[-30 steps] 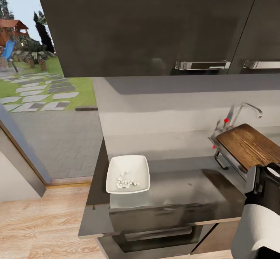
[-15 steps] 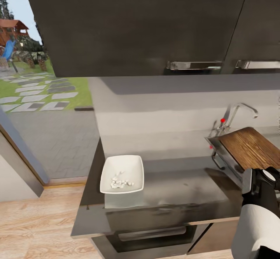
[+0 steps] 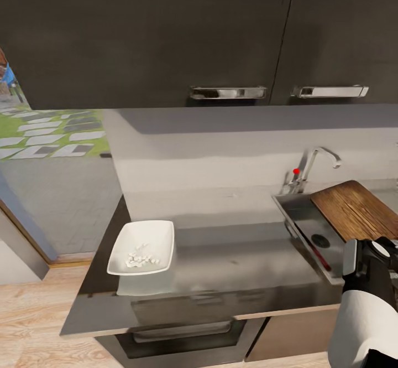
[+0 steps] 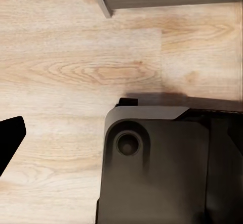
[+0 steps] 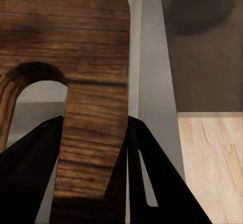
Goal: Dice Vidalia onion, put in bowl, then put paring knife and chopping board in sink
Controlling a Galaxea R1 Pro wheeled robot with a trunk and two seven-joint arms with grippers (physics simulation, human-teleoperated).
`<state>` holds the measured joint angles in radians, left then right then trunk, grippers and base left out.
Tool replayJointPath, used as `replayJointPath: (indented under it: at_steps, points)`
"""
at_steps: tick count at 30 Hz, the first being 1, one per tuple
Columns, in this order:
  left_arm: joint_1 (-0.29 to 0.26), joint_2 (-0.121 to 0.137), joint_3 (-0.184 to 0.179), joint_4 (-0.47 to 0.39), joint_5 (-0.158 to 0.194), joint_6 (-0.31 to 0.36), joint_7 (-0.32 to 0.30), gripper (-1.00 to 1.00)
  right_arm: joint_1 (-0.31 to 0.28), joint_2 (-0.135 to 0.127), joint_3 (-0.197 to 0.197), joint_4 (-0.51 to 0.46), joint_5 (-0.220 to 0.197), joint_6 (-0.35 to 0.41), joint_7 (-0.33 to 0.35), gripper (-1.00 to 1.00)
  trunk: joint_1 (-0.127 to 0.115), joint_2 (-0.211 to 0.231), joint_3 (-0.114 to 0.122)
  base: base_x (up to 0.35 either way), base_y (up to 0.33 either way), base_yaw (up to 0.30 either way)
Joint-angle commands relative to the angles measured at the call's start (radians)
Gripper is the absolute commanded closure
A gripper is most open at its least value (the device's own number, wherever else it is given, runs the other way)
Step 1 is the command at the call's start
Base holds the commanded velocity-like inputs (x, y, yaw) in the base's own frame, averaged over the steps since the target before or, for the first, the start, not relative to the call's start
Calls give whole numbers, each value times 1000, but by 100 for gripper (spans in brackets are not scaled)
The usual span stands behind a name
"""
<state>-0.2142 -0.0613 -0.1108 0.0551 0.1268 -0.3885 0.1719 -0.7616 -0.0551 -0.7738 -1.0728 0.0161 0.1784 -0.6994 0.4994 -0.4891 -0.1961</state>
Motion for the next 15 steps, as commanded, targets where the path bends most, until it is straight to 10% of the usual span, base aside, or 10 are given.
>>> replayJointPath:
  at_steps: [1,15]
  points:
    - [-2,0,-9,5,10,-8,1,-100,-1,0,0,-1,6,8,-3,100,0,-2,-2,0,-338,0]
    - [-2,1,-7,5,10,-9,1,-100,-1,6,8,7,5,16,-2,100,0,-2,-2,157,-113,0]
